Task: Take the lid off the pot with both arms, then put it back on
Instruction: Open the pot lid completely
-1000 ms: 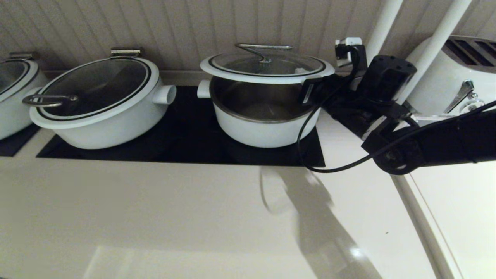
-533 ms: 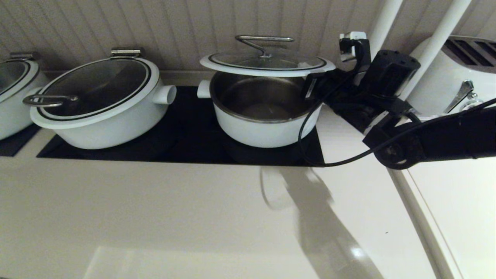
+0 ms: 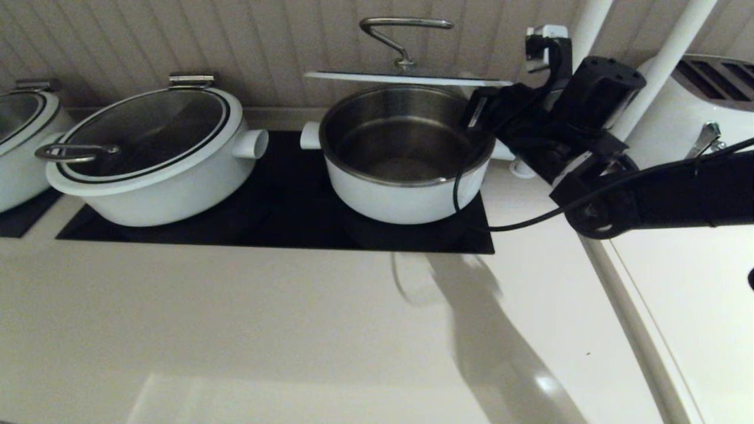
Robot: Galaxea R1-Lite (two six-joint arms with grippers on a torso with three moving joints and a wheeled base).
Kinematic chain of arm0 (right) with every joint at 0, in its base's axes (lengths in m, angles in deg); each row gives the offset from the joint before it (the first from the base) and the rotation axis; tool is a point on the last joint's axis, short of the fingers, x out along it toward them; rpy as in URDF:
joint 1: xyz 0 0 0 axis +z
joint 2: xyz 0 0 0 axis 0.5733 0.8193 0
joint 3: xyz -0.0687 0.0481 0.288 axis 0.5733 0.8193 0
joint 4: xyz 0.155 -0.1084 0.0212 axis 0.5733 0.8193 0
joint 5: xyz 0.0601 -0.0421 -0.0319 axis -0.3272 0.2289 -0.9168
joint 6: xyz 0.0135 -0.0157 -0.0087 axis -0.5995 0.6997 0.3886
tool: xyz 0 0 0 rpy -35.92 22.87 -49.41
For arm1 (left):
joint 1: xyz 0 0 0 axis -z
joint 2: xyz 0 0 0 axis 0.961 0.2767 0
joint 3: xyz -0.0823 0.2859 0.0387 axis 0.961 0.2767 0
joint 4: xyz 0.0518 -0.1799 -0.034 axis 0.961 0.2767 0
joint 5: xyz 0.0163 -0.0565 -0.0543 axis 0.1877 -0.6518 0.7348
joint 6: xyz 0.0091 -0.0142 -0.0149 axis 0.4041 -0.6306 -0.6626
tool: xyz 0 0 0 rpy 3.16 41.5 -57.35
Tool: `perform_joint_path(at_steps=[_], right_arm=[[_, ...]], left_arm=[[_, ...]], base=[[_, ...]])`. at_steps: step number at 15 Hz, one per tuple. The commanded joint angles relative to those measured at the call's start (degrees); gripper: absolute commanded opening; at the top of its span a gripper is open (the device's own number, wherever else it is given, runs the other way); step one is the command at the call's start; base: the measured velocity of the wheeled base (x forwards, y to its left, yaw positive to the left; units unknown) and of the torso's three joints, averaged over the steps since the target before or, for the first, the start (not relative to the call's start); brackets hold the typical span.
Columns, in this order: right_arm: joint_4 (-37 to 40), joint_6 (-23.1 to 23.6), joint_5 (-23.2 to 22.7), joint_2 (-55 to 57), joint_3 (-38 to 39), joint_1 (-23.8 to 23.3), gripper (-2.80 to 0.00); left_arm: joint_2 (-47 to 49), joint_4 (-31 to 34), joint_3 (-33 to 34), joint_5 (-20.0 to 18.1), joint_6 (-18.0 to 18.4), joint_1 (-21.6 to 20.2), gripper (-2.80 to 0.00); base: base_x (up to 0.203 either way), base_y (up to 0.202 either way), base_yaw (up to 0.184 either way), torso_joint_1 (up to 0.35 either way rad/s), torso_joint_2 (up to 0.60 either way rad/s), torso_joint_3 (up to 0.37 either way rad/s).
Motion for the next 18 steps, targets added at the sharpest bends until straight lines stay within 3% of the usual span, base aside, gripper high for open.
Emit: perform_joint_path(at_steps=[1, 18], right_arm=[[-0.1, -0.1, -0.1, 0.8, -2.1, -0.8, -2.8], [1.6, -0.1, -3.3, 3.4, -15.2, -2.7, -2.8]], left_arm=[[-0.1, 0.0, 0.0, 0.0, -0.1, 0.0, -2.8], [-0.1, 0.0, 0.0, 0.0, -0.1, 0.0, -2.8]], base=[[0.0, 0.0, 0.0, 0.0, 0.0, 0.0], [0.0, 0.0, 0.0, 0.0, 0.0, 0.0]])
